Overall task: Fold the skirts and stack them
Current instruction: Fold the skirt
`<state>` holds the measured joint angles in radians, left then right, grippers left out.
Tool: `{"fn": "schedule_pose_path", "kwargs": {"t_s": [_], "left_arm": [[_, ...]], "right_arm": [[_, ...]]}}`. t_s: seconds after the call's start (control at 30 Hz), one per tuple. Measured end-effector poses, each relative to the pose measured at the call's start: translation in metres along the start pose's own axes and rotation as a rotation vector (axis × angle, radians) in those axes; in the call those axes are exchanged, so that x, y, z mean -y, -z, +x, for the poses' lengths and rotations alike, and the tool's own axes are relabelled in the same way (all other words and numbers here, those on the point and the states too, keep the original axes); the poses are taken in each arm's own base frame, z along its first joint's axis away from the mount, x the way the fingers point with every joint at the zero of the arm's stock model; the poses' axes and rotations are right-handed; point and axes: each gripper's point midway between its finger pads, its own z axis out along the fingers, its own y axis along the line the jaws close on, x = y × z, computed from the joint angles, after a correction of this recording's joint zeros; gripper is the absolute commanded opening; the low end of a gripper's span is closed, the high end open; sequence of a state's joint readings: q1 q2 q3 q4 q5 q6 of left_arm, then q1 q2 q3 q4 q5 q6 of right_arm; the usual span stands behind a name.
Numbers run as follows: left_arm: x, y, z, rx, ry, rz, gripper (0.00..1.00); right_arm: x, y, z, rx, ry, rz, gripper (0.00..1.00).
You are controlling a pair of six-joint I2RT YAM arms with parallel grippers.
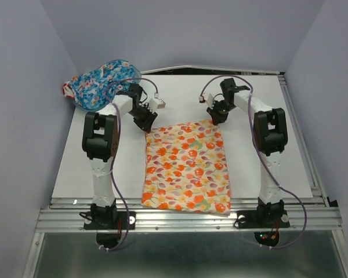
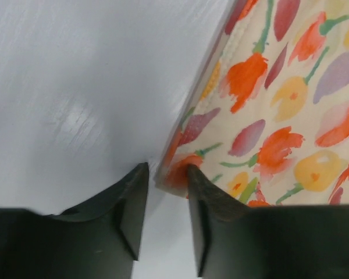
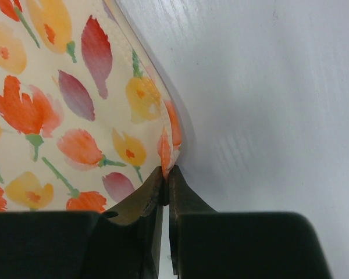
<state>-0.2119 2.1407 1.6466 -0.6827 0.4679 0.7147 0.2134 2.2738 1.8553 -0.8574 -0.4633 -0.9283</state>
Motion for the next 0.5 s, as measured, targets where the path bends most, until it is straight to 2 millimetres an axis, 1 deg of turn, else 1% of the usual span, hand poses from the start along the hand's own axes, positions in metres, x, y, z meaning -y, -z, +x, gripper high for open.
{"fn": "schedule_pose_path", "kwargs": {"t_s": [0.03,0.07,0.13,0.17,0.2,0.37,0.47,0.5], "left_arm": [[0.001,-0.001,0.001,0.000,-0.001,0.009,0.31],[0.003,-0.002,0.001,-0.002,-0.001,0.017,0.23],[0.004,-0.002,0.002,-0.003,-0.009,0.024,0.14],[0.004,-0.002,0.003,-0.004,-0.012,0.027,0.05],[0.005,-0.002,0.003,-0.005,-0.016,0.029,0.01],[0.003,0.001,0.002,-0.005,-0.017,0.025,0.00],[-0.005,0.007,-0.006,0.017,-0.008,0.000,0.00],[-0.011,0.010,-0.012,0.034,-0.006,-0.017,0.00]], "right_arm": [[0.000,0.000,0.000,0.000,0.000,0.000,0.01],[0.000,0.000,0.000,0.000,0.000,0.000,0.01],[0.000,0.000,0.000,0.000,0.000,0.000,0.01],[0.000,0.000,0.000,0.000,0.000,0.001,0.01],[0.000,0.000,0.000,0.000,-0.001,0.001,0.01],[0.001,0.000,0.000,0.000,-0.014,0.008,0.01],[0.007,0.001,-0.002,0.002,-0.024,0.034,0.01],[0.010,0.002,-0.004,0.005,-0.026,0.045,0.01]]}}
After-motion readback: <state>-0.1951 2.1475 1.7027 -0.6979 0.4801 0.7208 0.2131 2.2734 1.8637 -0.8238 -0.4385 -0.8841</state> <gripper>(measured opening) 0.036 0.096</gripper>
